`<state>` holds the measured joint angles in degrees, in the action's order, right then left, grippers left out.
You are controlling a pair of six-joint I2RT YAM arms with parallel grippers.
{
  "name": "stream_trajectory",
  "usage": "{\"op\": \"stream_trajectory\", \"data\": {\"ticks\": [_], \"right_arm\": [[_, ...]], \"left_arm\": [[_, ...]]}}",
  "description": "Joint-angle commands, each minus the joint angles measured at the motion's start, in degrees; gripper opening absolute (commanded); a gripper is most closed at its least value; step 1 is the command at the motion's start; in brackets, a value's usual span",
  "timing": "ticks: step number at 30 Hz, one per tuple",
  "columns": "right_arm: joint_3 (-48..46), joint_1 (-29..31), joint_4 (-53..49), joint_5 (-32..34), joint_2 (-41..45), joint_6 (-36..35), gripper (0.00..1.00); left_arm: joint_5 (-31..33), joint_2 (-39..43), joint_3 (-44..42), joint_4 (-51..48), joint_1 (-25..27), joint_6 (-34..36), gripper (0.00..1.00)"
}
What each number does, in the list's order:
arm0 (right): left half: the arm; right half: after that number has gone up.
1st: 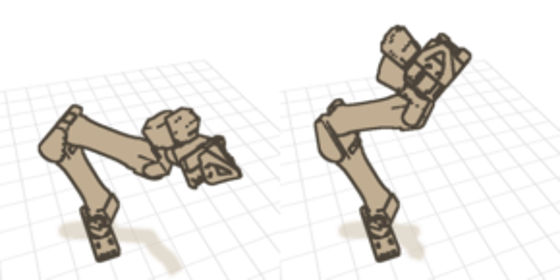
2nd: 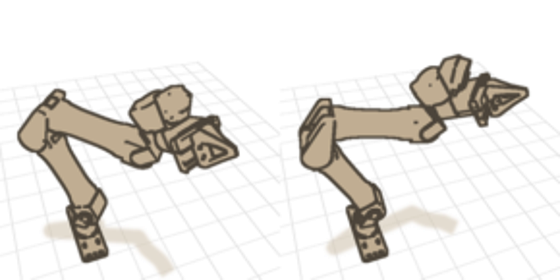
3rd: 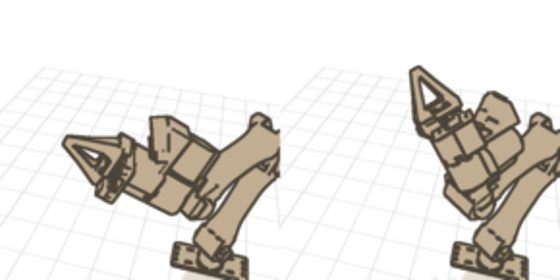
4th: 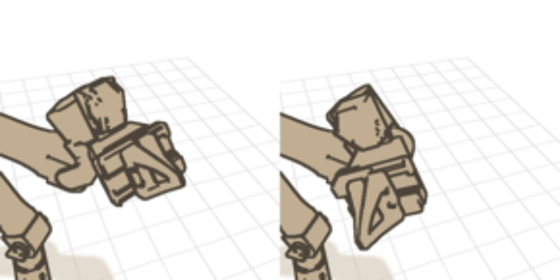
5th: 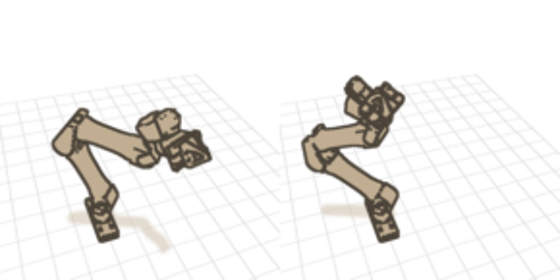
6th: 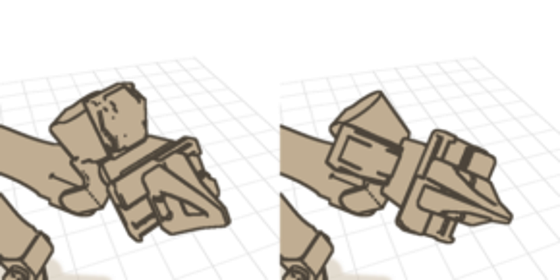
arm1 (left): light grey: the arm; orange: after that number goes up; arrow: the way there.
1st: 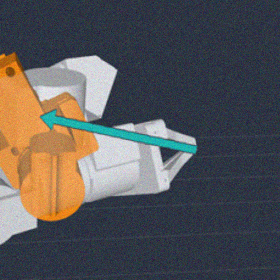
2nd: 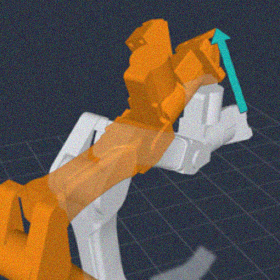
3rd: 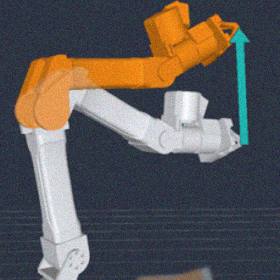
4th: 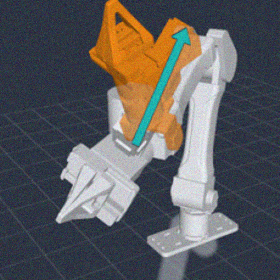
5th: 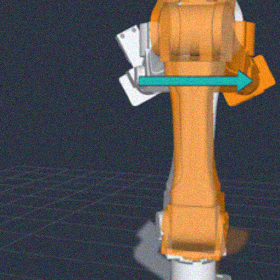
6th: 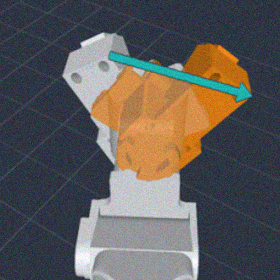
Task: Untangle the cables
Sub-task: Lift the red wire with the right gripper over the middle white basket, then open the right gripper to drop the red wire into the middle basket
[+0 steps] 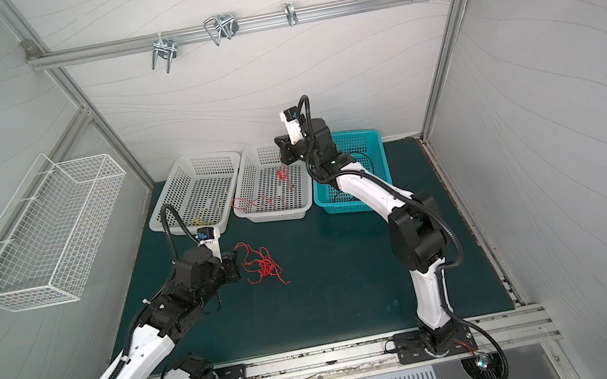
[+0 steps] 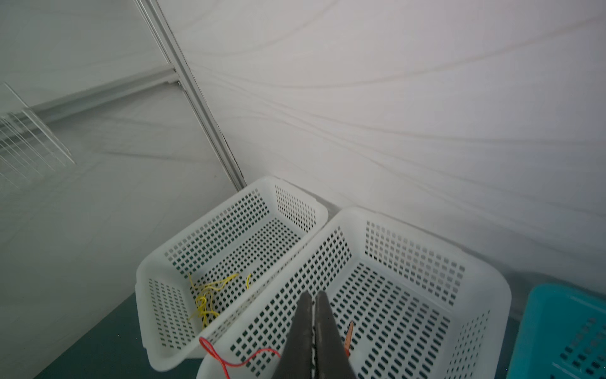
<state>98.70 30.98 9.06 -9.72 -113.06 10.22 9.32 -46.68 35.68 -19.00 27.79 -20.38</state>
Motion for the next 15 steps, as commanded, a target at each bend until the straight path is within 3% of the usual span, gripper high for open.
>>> {"op": "stream_trajectory", "data": {"ticks": [1, 10, 13, 15], "right_arm": [[-2.4, 0.16, -0.69, -1.09, -1.1, 1.16, 0.0], [-8.2, 0.74, -5.77, -2.42, -0.4, -0.13, 0.0], [-10.24, 0.8, -6.02, -4.84, 1.29, -1.05, 0.1], [-11.19, 0.9, -6.61, -6.22, 2.91, -2.0, 0.26]], "left_arm": [[0.0, 0.27, 1.51, 3.13, -0.25, -0.38, 0.0], [-1.69, -0.91, 1.57, 7.04, -0.2, 0.05, 0.0], [-3.06, -1.7, 2.39, 7.09, -0.25, -0.1, 0.0], [-4.89, -1.52, 2.56, 7.58, -0.16, -0.32, 0.0]]}}
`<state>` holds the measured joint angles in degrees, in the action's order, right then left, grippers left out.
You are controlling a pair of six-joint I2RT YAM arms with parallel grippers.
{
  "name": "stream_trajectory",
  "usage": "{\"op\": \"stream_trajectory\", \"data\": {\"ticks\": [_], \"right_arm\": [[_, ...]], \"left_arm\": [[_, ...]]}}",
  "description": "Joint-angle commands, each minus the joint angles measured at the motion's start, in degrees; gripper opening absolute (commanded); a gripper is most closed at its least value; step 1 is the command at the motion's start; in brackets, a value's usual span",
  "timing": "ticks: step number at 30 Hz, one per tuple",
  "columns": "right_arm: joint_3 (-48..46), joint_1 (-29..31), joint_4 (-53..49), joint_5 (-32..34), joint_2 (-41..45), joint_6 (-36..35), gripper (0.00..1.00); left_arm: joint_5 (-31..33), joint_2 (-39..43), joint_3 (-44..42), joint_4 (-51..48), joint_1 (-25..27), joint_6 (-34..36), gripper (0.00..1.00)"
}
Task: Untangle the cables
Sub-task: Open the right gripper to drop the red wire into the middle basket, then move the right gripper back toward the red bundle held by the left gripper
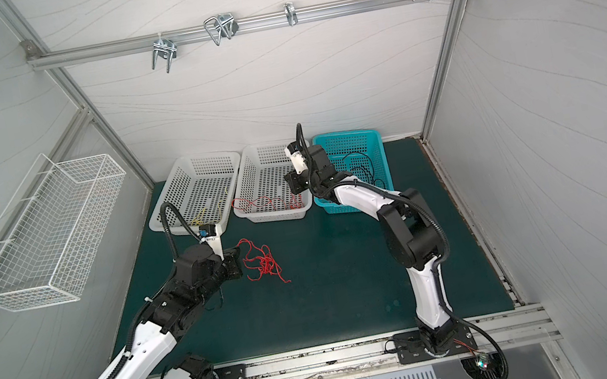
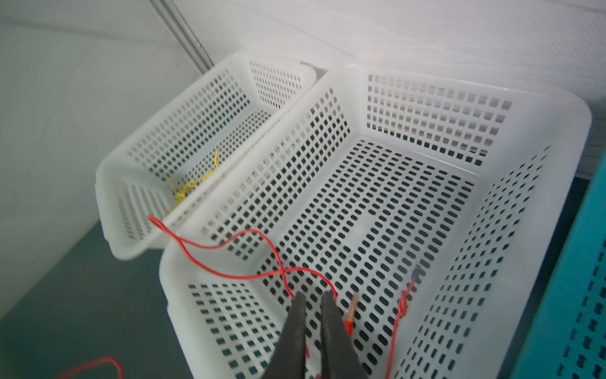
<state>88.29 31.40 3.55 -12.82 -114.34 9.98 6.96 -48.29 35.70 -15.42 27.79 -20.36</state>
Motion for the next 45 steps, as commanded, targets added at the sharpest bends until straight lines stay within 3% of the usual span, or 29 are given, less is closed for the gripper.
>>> {"op": "stream_trajectory", "data": {"ticks": [1, 5, 9, 21, 25, 30, 34, 40, 45], "right_arm": [[-1.39, 0.59, -1.26, -3.63, 5.1, -2.31, 0.34], [-5.1, 1.03, -0.84, -4.67, 9.75, -4.37, 0.53], [-9.21, 1.5, -1.04, -4.67, 15.0, -5.5, 0.6], [-24.01, 4.46, 0.91, -5.48, 27.81, -3.69, 0.62], [-27.01, 5.54, 1.22, -7.75, 27.92, -1.33, 0.61], [-29.61, 8.38, 0.41, -8.18, 26.35, -0.32, 0.61], [-31.38, 9.56, 0.14, -5.48, 25.58, 1.28, 0.6], [-37.14, 9.47, 0.74, 7.42, 28.26, 5.3, 0.58], [-40.95, 9.78, -0.79, 15.59, 33.26, 5.59, 0.58]], "left_arm": [[-3.08, 0.2, 2.4, 4.58, -0.15, -0.43, 0.0], [-3.36, 0.54, 2.4, 5.06, -0.17, -1.13, 0.0], [-5.17, 0.27, 2.7, 4.79, -0.12, -1.96, 0.0], [-15.98, -0.43, 3.57, 10.08, -0.04, -3.84, 0.0], [-20.37, -1.26, 4.25, 12.07, 0.14, -2.99, 0.0], [-21.52, -2.06, 4.69, 13.27, 0.73, -2.44, 0.0], [-23.24, -2.66, 5.05, 15.1, 0.91, -2.64, 0.0], [-18.26, -3.16, 5.77, 15.12, 0.9, -5.5, 0.0], [-7.11, -5.31, 9.83, 8.48, 2.66, -12.07, 0.0]]}}
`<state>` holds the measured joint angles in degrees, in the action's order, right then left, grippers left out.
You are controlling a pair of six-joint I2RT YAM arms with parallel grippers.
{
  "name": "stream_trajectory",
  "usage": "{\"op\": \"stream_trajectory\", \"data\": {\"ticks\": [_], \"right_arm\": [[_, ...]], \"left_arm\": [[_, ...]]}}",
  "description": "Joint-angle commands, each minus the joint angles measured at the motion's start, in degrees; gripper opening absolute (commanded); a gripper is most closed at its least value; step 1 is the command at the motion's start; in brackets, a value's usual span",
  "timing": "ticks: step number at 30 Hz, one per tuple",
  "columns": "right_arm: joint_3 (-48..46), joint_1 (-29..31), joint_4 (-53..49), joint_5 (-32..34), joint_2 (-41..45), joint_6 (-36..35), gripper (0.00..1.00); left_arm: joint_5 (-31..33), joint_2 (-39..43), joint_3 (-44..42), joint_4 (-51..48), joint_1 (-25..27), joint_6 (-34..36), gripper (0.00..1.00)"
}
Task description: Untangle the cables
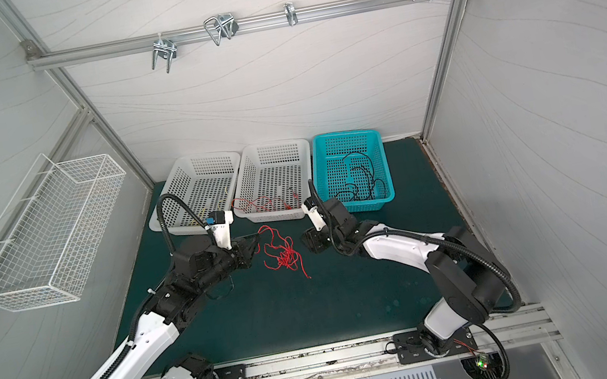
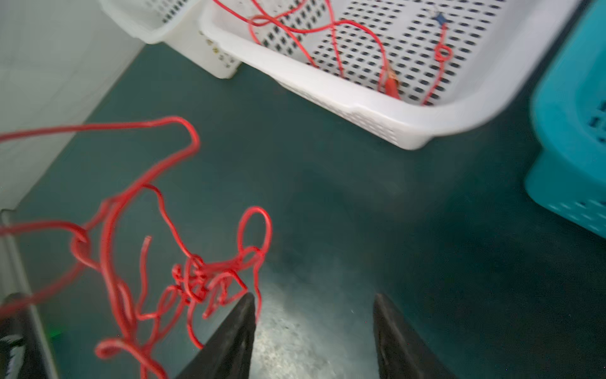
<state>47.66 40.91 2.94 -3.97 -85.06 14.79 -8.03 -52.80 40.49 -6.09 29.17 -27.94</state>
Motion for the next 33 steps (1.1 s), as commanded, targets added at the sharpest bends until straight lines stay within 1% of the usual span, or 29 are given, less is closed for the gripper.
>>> {"op": "stream_trajectory", "data": {"ticks": [1, 3, 5, 9, 12, 16, 19, 25, 28, 30, 33], "right_arm": [[-0.64, 0.63, -0.54, 7.51, 4.84, 0.17, 0.57], [-1.15, 2.44, -0.48, 8.51, 6.45, -2.19, 0.57], [-1.34, 5.18, -0.11, 8.96, 7.99, -5.68, 0.57], [-1.43, 11.55, 1.69, 9.14, 10.24, -11.73, 0.57], [-1.6, 15.28, 4.5, 8.69, 10.55, -13.11, 0.57], [-1.45, 17.83, 8.5, 6.81, 6.96, -12.74, 0.58], [-0.95, 18.03, 11.68, 5.43, 2.07, -11.37, 0.57], [0.26, 18.16, 17.9, 6.71, -6.4, -10.61, 0.58], [1.2, 18.08, 19.96, 8.26, -9.75, -11.07, 0.59], [1.08, 18.14, 23.15, 10.2, -11.89, -11.73, 0.6], [1.41, 18.12, 26.99, 10.53, -14.44, -12.95, 0.61]], "left_arm": [[11.29, -1.37, 6.02, -2.63, 2.59, -4.98, 0.0], [17.86, -2.49, 7.41, -4.83, 5.43, -5.66, 0.0], [22.11, -3.93, 8.4, -6.41, 7.1, -6.78, 0.0], [25.01, -7.8, 10.01, -8.87, 7.48, -10.88, 0.0], [26.07, -10.34, 11.04, -9.72, 7.77, -12.77, 0.0], [25.66, -12.4, 12.67, -10.09, 8.25, -13.66, 0.0], [25.36, -13.29, 13.8, -10.8, 8.51, -13.79, 0.0], [25.9, -13.65, 12.84, -11.25, 8.58, -13.97, 0.0], [26.37, -13.57, 11.63, -10.88, 8.62, -14.46, 0.0], [26.56, -13.6, 10.96, -10.53, 8.61, -14.69, 0.0], [26.53, -13.73, 10.34, -10.35, 8.62, -14.99, 0.0]]}}
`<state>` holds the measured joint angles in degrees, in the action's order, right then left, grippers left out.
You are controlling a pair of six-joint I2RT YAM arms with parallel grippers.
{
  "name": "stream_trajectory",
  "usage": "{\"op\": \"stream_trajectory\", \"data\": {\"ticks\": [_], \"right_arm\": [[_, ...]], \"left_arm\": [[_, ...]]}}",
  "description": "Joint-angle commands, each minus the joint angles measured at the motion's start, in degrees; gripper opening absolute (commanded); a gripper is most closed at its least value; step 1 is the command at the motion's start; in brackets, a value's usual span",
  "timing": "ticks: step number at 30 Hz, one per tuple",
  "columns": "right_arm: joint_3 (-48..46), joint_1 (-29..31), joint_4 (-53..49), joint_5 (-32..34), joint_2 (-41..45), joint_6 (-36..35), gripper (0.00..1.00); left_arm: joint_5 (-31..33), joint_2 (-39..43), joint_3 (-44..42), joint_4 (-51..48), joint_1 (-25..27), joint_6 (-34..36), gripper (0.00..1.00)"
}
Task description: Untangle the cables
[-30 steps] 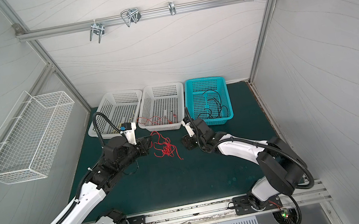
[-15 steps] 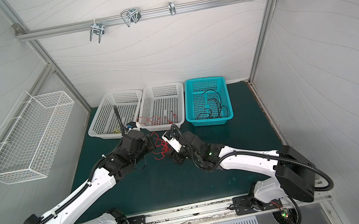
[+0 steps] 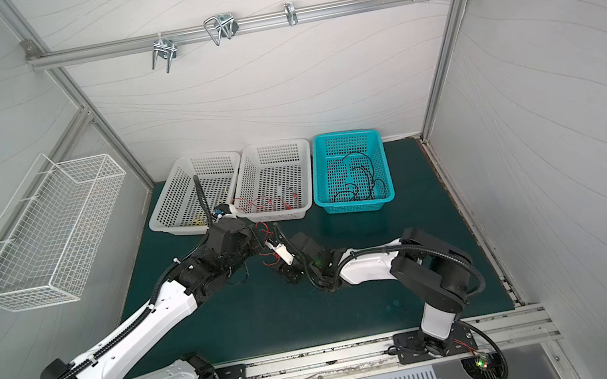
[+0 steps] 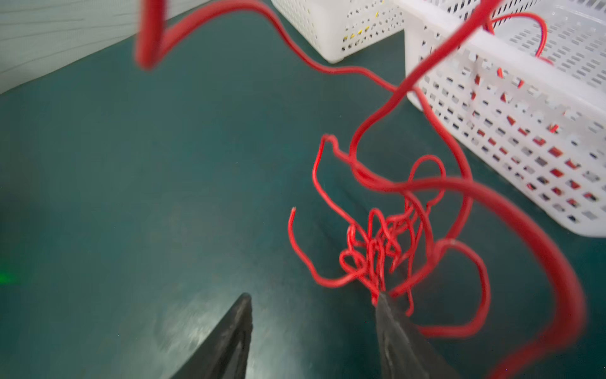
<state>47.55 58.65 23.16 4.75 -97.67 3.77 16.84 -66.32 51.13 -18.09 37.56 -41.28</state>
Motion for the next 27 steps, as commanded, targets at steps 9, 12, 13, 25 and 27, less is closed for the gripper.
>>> {"op": "stream_trajectory", "data": {"ticks": [9, 12, 13, 25, 27], "right_arm": [[4.81, -1.7, 10.4, 7.03, -10.02, 3.63, 0.63], [5.88, -3.8, 9.51, 6.37, -12.4, 7.96, 0.63], [5.97, -4.29, 9.54, 5.98, -12.98, 8.97, 0.63], [7.73, -8.66, 4.74, 4.49, -17.36, 17.41, 0.58], [8.25, -9.18, 3.45, 4.77, -17.8, 18.64, 0.53]], "left_arm": [[1.9, 0.49, -2.35, 1.04, 0.23, -2.67, 0.0], [1.8, 0.75, -2.62, 0.6, 0.23, -2.8, 0.0], [1.81, 0.79, -2.69, 0.41, 0.23, -2.91, 0.0], [2.73, 2.33, -3.59, -0.19, 0.23, -3.42, 0.0], [2.76, 2.39, -3.59, -0.45, 0.17, -3.43, 0.0]]}}
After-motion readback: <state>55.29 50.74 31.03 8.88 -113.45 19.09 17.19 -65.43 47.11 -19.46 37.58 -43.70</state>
